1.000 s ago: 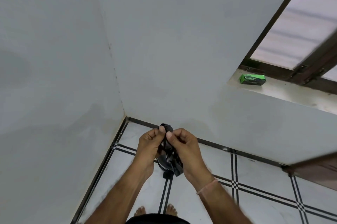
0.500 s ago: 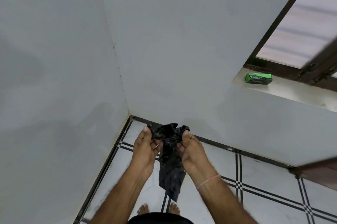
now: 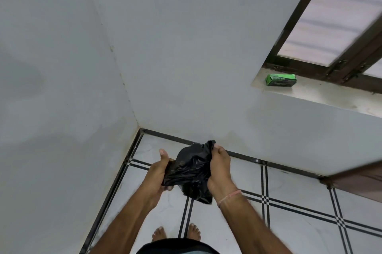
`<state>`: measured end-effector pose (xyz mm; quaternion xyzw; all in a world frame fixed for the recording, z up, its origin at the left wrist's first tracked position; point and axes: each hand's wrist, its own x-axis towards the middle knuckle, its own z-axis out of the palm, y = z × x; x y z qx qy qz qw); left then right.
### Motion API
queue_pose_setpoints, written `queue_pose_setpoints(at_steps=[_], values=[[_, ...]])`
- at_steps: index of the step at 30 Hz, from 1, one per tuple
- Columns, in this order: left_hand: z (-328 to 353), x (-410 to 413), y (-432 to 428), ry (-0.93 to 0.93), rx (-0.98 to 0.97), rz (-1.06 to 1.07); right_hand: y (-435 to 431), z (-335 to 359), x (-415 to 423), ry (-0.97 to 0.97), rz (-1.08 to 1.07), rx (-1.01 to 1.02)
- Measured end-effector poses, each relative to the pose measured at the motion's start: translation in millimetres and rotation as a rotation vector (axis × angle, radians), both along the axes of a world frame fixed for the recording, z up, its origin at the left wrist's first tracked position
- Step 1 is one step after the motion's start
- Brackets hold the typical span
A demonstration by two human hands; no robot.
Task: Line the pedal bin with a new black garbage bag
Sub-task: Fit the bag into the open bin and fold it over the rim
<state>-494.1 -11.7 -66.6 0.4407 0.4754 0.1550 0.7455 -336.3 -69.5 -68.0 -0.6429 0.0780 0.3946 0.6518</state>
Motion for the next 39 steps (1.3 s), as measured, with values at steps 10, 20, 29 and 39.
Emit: queue_pose_setpoints(at_steps=[10,20,29,39], values=[[17.6,40.5,4.2,-0.014,0.237,-0.287,-2.1,6.0,11.3,-0.069,0.212,0.165],[13.6,44.4,-8.5,-0.183,-0.031,0.016,6.7,-3.0,20.9,-0.28,0.344,0.031],[22.2,42.0,-3.5,-0.225,-0.145,0.326,-6.2,9.9,-2.7,-0.319,0.641,0.324],[10.8,34.9,-8.8,-0.226,-0.128,0.296,-7.2,2.2,-0.6,-0.031,0.484,0.256]])
